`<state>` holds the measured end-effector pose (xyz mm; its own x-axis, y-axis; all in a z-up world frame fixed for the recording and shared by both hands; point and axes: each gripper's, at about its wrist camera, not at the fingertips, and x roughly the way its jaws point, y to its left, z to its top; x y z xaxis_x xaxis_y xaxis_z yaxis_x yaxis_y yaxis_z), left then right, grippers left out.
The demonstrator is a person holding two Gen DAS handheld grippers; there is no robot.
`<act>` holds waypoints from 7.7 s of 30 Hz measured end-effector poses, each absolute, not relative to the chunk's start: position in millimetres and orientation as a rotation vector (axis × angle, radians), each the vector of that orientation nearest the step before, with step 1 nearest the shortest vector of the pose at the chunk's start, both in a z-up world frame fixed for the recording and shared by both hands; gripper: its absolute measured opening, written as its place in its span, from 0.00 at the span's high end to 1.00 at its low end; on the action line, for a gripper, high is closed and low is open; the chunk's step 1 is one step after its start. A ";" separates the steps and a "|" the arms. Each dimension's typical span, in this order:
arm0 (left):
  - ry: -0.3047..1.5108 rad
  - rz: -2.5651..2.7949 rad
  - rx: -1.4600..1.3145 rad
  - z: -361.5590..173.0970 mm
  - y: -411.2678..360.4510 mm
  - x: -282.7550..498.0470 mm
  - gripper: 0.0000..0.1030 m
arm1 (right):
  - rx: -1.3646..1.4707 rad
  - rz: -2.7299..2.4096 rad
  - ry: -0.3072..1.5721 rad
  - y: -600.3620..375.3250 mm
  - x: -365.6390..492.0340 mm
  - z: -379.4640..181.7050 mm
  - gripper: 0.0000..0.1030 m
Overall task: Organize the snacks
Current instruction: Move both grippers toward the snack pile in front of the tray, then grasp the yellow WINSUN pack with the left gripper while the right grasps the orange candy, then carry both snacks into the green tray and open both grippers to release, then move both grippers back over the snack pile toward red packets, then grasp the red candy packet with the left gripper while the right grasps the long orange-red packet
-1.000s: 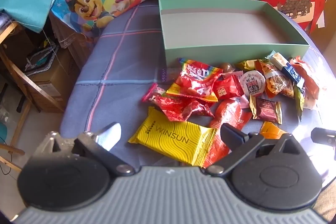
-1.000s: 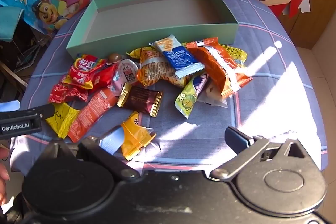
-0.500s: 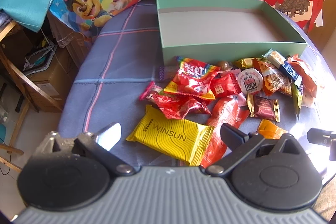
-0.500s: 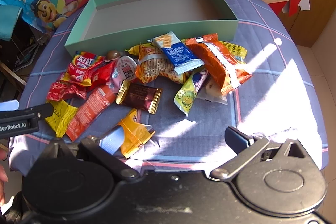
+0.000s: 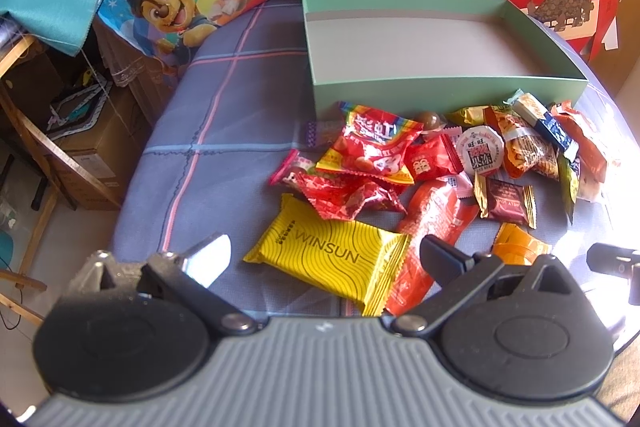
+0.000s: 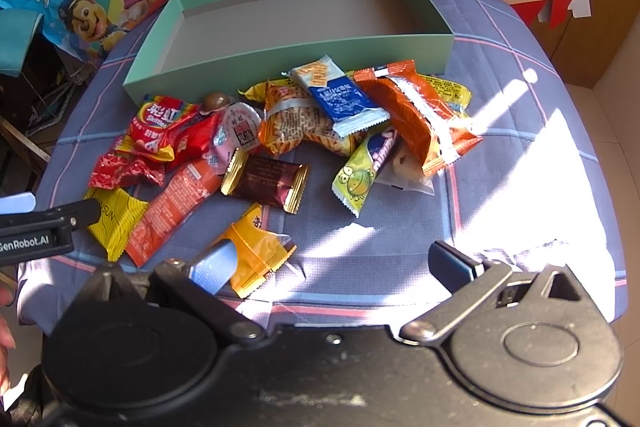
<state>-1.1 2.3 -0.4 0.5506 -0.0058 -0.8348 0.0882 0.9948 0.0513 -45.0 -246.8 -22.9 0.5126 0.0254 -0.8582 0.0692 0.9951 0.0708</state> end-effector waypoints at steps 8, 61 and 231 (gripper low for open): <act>0.994 -0.045 0.075 -1.2 7.0 -1.8 0.00 | 0.107 -0.026 1.037 -248.0 -45.5 -22.6 0.00; 1.130 0.014 0.040 -61.0 44.0 30.5 0.44 | 0.105 0.264 1.103 -202.0 -13.8 -55.5 0.26; 1.157 -0.147 0.024 -57.7 58.5 38.4 0.56 | -0.168 0.393 1.059 -140.2 24.2 -63.8 0.53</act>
